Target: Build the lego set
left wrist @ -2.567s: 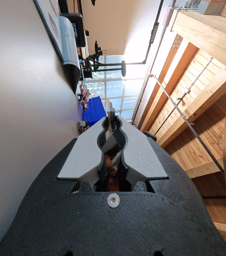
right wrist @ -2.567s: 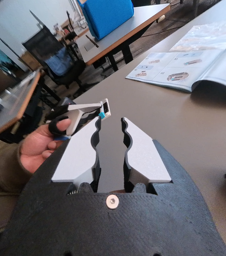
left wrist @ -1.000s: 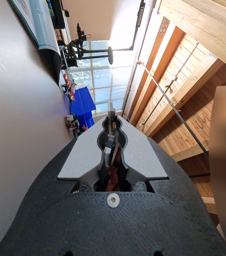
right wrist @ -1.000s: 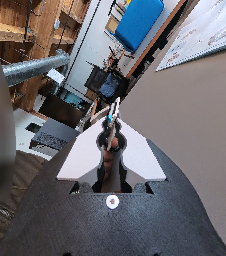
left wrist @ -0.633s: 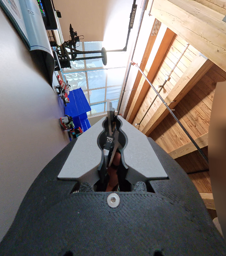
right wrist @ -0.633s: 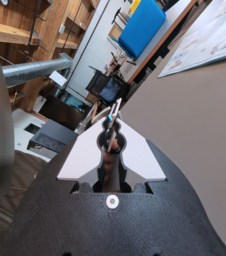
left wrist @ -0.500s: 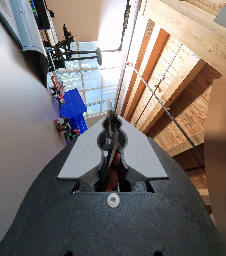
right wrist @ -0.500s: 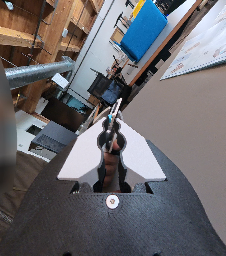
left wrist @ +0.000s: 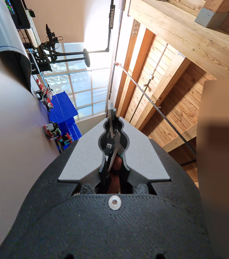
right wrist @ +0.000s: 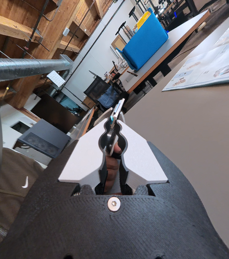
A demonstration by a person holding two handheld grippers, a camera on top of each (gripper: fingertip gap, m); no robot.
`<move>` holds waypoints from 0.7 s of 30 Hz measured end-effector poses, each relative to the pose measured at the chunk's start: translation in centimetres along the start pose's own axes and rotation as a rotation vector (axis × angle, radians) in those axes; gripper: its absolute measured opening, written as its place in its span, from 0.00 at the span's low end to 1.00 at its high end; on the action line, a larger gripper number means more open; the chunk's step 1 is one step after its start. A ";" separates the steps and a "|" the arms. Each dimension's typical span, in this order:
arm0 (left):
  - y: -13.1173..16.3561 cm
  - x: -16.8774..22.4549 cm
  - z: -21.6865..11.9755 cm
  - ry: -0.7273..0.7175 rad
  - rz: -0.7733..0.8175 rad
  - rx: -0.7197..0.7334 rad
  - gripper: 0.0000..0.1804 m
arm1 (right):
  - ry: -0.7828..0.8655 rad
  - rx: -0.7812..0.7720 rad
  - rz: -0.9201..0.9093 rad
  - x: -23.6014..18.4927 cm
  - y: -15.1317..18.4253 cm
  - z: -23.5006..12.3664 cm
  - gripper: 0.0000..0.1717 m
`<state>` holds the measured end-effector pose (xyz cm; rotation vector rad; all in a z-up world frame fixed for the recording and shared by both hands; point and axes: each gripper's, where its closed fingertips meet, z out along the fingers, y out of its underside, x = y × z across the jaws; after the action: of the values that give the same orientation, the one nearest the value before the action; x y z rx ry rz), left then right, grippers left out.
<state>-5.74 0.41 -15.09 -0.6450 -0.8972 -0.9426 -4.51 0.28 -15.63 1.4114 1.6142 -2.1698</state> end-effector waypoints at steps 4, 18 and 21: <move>0.1 0.3 0.1 0.024 -0.002 0.001 0.05 | 0.010 0.001 -0.048 -0.3 -0.1 -0.1 0.03; -0.1 2.6 0.2 0.173 0.082 0.019 0.05 | -0.079 0.027 -0.068 -2.3 -0.4 0.0 0.12; 0.0 3.3 0.2 0.212 0.107 0.012 0.05 | -0.089 0.024 -0.103 -3.0 -0.2 0.1 0.12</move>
<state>-4.84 -0.74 -12.18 -0.5660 -0.6733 -0.8906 -2.96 -1.00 -13.36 1.2440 1.6706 -2.2798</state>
